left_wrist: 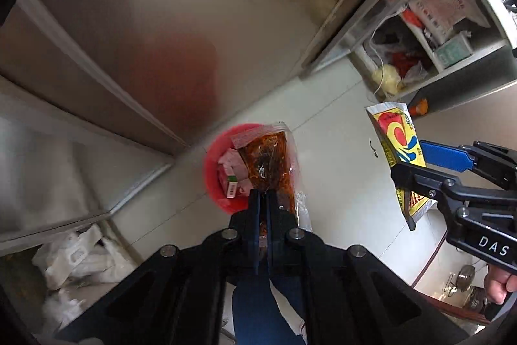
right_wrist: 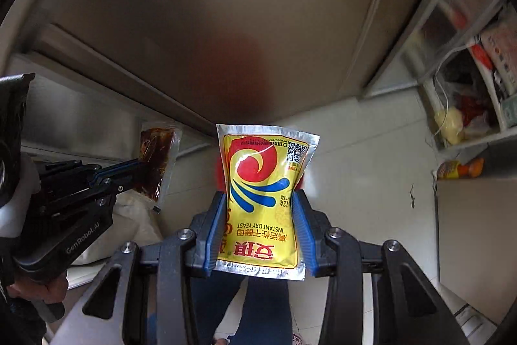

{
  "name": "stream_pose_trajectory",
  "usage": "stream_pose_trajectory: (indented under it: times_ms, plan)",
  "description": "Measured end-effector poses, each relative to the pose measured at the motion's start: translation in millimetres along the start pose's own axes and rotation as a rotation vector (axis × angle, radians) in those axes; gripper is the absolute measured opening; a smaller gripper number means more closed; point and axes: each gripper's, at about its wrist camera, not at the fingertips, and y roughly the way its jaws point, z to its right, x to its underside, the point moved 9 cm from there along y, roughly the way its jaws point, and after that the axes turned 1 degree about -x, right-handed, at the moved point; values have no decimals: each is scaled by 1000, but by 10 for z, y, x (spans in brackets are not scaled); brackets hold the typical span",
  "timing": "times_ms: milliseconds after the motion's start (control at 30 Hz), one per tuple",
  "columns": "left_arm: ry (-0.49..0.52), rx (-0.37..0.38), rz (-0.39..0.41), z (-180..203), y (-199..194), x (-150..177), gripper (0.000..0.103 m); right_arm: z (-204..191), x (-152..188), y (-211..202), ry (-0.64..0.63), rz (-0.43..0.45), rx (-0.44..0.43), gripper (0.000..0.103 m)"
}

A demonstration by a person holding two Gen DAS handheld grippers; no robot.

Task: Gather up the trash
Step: 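Carry the sauce packet and yeast sachet down over the red bucket with both grippers, then open both grippers to drop the packets into the red bucket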

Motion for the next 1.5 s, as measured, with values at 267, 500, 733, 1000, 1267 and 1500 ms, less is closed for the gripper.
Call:
stream_pose_trajectory:
  times_ms: [267,500,733,1000,1267,1500]
  plan:
    - [-8,8,-54,82,623,-29,11,438,75,497,67,-42,7,39]
    - [38,-32,-62,125,590,-16,26,487,138,470,85,-53,-1,39]
    - [-6,-46,-34,-88,494,43,30,341,94,450,112,-31,-30,39]
    - [-104,-82,-43,-437,442,140,49,146,78,652,45,-65,-46,40]
    - [-100,-155,8,-681,325,171,64,28,36,755,-42,-73,-54,43]
    - [-143,-136,37,-764,261,197,74,-39,17,787,-86,-89,-44,65]
